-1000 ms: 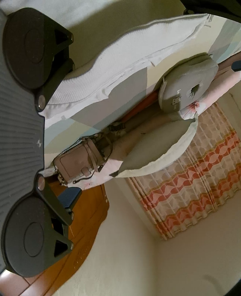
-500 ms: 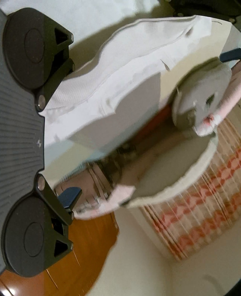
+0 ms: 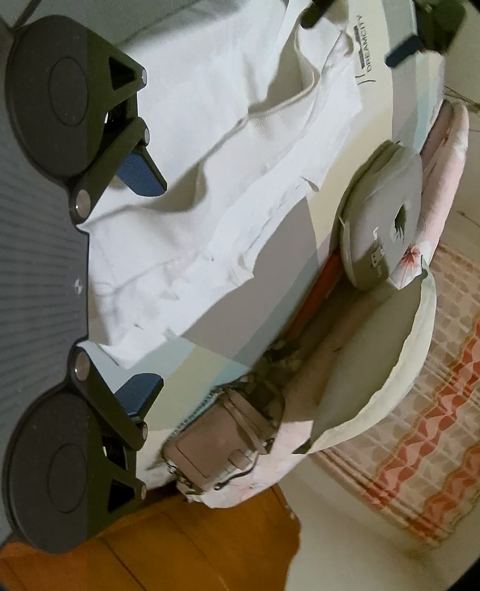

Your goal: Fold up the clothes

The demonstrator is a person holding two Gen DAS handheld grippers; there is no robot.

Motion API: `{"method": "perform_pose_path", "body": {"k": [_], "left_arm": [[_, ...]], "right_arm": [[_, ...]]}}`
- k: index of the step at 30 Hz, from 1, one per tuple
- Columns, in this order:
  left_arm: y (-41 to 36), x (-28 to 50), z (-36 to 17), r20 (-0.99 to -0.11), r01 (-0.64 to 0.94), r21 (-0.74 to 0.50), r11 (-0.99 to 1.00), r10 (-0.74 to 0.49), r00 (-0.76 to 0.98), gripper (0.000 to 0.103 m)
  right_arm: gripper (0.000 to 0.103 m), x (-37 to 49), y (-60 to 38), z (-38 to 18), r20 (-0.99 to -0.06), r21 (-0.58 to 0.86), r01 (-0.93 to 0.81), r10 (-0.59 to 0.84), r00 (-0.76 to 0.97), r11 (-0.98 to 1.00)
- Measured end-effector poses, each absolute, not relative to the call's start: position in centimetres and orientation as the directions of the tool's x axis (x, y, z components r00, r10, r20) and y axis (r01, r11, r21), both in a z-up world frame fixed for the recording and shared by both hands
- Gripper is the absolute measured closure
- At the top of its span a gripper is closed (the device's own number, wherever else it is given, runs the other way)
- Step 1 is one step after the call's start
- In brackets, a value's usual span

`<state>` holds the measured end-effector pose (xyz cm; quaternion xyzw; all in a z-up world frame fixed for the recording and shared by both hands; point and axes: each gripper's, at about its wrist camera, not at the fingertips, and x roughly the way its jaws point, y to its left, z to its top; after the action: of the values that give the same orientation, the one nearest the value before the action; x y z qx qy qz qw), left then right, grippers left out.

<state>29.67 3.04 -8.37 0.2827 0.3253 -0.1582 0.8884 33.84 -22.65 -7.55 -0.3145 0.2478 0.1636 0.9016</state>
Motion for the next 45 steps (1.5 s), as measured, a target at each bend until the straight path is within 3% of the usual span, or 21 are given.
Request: {"method": "perform_pose_path", "body": {"k": [7,11,21,27,31,38,41,45], "left_arm": [[1.3,31.2,-9.4,-0.661,0.475,0.393,0.787,-0.117,0.741,0.000],[-0.2,34.7,-10.0,-0.651,0.433,0.447,0.783,-0.047,0.757,0.001],[0.2,42.5,-8.0,-0.619,0.385,0.473,0.793,-0.013,0.785,0.000],[0.4,47.1,-8.7,-0.674,0.392,0.417,0.820,-0.011,0.739,0.001],[1.2,46.7,-6.9,-0.671,0.425,0.362,0.830,-0.085,0.737,0.001],[3.0,42.3,-2.6,-0.610,0.418,0.353,0.837,-0.133,0.781,0.001],[3.4,38.7,-2.2,-0.616,0.477,0.301,0.826,-0.213,0.758,0.001],[3.7,35.6,-4.7,-0.679,0.560,0.084,0.824,-0.364,0.637,0.001]], "right_arm": [[0.000,34.6,-21.8,-8.6,-0.584,-0.446,-0.482,0.162,0.795,0.754],[0.000,36.5,-20.8,-9.4,-0.585,-0.471,-0.464,0.128,0.801,0.751],[0.000,42.5,-22.2,-7.6,-0.543,-0.437,-0.404,0.122,0.831,0.804],[0.000,47.7,-23.1,-8.8,-0.641,-0.317,-0.467,0.176,0.747,0.826],[0.000,48.2,-24.6,-7.4,-0.643,-0.205,-0.512,0.280,0.713,0.834],[0.000,45.2,-26.8,-2.5,-0.561,-0.152,-0.480,0.325,0.762,0.864],[0.000,42.2,-27.1,-2.1,-0.560,-0.068,-0.561,0.434,0.706,0.825],[0.000,38.9,-27.3,-3.3,-0.570,0.099,-0.688,0.608,0.552,0.719]]}}
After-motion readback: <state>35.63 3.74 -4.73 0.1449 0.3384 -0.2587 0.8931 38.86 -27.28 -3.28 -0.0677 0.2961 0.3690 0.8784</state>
